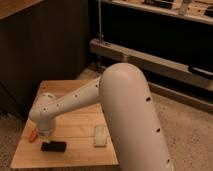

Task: Place the eraser on the white sponge

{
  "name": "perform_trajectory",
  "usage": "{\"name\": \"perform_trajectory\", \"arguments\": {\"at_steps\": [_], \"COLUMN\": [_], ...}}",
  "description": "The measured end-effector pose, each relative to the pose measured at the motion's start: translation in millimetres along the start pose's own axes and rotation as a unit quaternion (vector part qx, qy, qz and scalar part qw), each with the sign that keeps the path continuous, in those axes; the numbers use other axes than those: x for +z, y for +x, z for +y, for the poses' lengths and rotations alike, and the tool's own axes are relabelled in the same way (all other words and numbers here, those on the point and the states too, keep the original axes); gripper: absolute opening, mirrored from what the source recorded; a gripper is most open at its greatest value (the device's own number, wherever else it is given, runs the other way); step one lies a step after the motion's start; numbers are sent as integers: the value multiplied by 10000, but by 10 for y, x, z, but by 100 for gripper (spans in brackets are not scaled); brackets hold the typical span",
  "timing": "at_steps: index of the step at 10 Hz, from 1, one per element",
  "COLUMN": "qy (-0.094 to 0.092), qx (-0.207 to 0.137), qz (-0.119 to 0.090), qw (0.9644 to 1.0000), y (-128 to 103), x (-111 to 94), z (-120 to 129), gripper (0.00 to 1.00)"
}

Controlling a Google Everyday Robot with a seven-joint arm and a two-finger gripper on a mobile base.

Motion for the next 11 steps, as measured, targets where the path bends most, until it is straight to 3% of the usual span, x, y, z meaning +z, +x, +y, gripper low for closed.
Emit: {"name": "perform_trajectory", "arguments": {"at_steps": [1, 3, 5, 6, 8, 11], "qy": [-7, -33, -201, -272, -337, -223], "qx": [-160, -355, -445, -502, -707, -850], "qz": [-49, -191, -618, -713, -434, -93], "qw": [9999, 9992, 9969, 9958, 9960, 9961], "y": [-24, -16, 10, 11, -10, 8], "x": [9, 1, -8, 8, 132, 245], "z": [48, 59, 61, 78, 164, 226], "gripper": [76, 80, 80, 80, 80, 80]}}
